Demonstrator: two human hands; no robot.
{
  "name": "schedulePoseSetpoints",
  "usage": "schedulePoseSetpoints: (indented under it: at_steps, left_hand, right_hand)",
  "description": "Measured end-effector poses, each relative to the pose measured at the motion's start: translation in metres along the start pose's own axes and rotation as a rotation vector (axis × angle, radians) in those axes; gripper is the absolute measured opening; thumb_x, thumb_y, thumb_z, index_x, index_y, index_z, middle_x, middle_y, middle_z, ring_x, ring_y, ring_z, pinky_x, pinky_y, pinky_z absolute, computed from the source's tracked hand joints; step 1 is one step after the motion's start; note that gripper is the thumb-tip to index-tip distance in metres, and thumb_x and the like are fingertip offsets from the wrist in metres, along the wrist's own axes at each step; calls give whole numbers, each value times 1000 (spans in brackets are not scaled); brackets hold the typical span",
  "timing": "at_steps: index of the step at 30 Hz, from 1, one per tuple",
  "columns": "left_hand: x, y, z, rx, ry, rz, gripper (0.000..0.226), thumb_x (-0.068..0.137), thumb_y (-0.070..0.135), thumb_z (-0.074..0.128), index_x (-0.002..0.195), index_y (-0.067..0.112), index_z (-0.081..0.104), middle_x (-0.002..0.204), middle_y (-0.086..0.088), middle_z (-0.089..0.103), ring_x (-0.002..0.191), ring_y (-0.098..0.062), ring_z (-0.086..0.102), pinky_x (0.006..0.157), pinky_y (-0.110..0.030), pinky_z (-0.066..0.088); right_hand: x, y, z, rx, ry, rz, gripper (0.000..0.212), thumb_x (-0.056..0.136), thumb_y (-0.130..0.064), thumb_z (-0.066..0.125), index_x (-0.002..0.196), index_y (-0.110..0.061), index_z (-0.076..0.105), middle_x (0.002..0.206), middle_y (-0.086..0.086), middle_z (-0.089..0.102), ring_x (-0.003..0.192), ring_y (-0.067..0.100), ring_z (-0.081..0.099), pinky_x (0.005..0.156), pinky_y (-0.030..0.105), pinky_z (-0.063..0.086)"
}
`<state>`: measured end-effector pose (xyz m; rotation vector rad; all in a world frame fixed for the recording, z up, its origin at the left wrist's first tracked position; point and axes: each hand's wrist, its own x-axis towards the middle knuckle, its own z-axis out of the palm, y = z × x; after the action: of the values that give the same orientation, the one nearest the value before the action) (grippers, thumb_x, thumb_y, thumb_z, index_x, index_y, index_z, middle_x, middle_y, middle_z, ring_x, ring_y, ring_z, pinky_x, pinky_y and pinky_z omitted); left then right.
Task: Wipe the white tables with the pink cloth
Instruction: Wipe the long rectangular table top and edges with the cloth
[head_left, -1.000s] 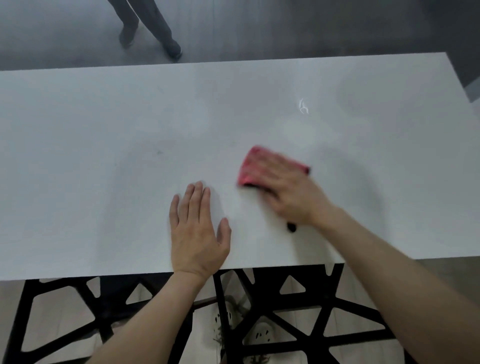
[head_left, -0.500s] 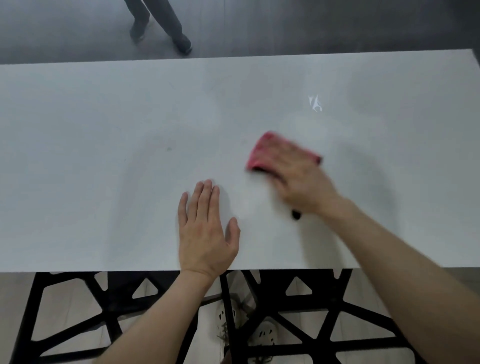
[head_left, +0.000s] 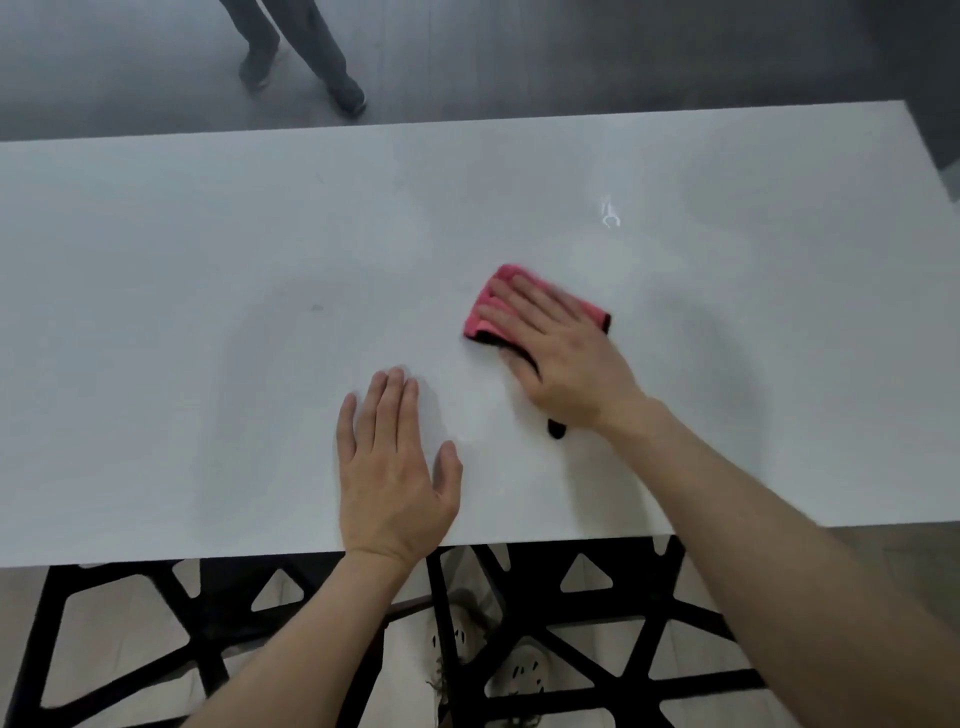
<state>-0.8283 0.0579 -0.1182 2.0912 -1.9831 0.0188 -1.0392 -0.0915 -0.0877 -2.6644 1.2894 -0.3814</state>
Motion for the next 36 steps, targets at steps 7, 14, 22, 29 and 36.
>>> schedulePoseSetpoints:
  at_steps: [7, 14, 22, 29, 36]
  left_hand:
    - [1, 3, -5, 20, -57, 1, 74, 106, 43, 43, 167, 2, 35, 176, -18, 30, 167, -33, 20, 134, -60, 16]
    - [28, -4, -25, -2, -75, -31, 52, 95, 39, 53, 139, 12, 63, 140, -8, 60, 131, -32, 56, 113, -52, 42]
    - [152, -2, 1, -35, -56, 154, 50, 108, 30, 45, 153, 12, 56, 157, -11, 54, 150, -33, 46, 126, -53, 32]
    - [152, -10, 18, -46, -17, 178, 55, 110, 38, 40, 160, 18, 49, 168, -9, 44, 160, -31, 35, 132, -56, 23]
    - [152, -8, 15, -107, -8, 146, 60, 106, 35, 47, 161, 9, 47, 168, -8, 46, 160, -28, 36, 131, -57, 25]
  right_hand:
    - [-22, 44, -20, -116, 193, 924, 56, 114, -37, 39, 165, -15, 42, 174, 11, 33, 166, 29, 19, 134, 47, 10]
    - [21, -39, -3, -64, -175, 80, 62, 112, -42, 41, 170, -26, 30, 181, -1, 15, 168, 19, 5, 135, 45, 5]
    - [17, -4, 5, -45, 1, 169, 52, 112, -46, 42, 161, -30, 50, 174, -5, 35, 167, 18, 17, 134, 45, 15]
    - [-5, 117, -34, -129, 92, 858, 58, 113, -48, 32, 167, -26, 35, 180, -1, 20, 168, 19, 7, 136, 46, 4]
    - [97, -14, 15, -21, 18, 331, 57, 113, -47, 37, 163, -22, 47, 176, 3, 31, 168, 23, 12, 134, 47, 11]
